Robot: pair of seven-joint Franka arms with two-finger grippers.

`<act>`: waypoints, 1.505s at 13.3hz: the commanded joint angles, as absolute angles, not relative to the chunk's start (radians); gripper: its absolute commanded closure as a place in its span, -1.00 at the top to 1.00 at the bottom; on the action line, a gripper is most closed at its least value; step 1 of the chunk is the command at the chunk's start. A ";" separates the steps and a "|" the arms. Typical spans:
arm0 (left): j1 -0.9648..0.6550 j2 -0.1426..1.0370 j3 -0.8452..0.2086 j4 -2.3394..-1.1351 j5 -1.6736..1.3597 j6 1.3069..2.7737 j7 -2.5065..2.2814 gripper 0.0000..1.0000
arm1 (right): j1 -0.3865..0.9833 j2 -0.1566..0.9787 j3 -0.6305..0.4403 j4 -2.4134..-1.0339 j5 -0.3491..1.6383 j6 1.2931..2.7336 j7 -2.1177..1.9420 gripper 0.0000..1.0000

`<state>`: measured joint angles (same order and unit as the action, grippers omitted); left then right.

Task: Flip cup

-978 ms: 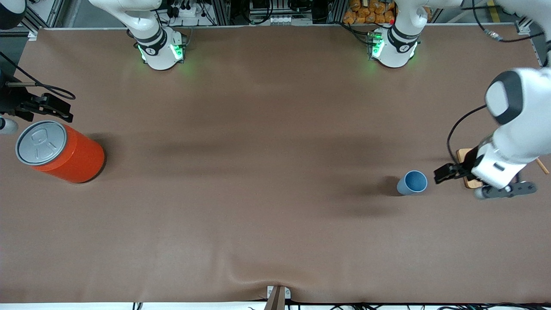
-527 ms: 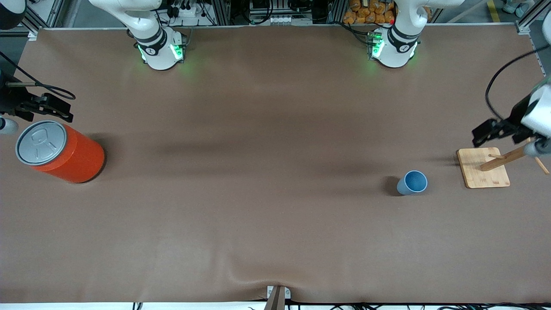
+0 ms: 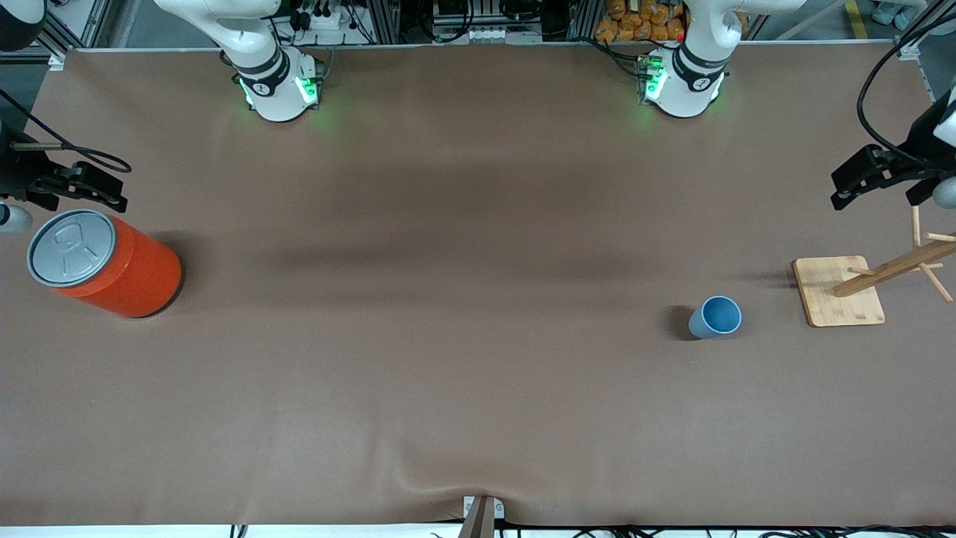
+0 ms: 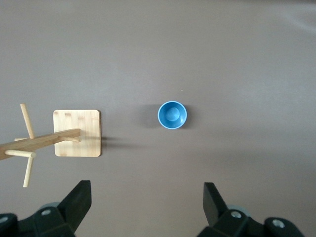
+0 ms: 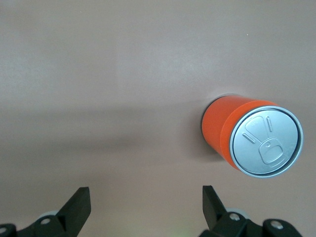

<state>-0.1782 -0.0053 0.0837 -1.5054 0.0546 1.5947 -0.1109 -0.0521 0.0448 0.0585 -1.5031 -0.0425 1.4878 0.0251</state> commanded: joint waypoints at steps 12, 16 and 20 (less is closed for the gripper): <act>-0.043 -0.123 -0.041 -1.597 -0.009 1.490 -0.127 1.00 | -0.052 0.048 0.061 -1.493 -0.049 1.476 0.025 1.00; -0.035 -0.123 -0.034 -1.585 -0.005 1.485 -0.115 1.00 | -0.051 0.049 0.061 -1.491 -0.051 1.479 0.025 1.00; -0.038 -0.123 -0.034 -1.583 0.006 1.485 -0.126 1.00 | -0.054 0.051 0.061 -1.491 -0.051 1.477 0.025 1.00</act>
<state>-0.0465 -0.1058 -0.0252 -1.5741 0.0061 1.4919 -0.1174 -0.0521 0.0449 0.0586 -1.5031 -0.0425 1.4877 0.0251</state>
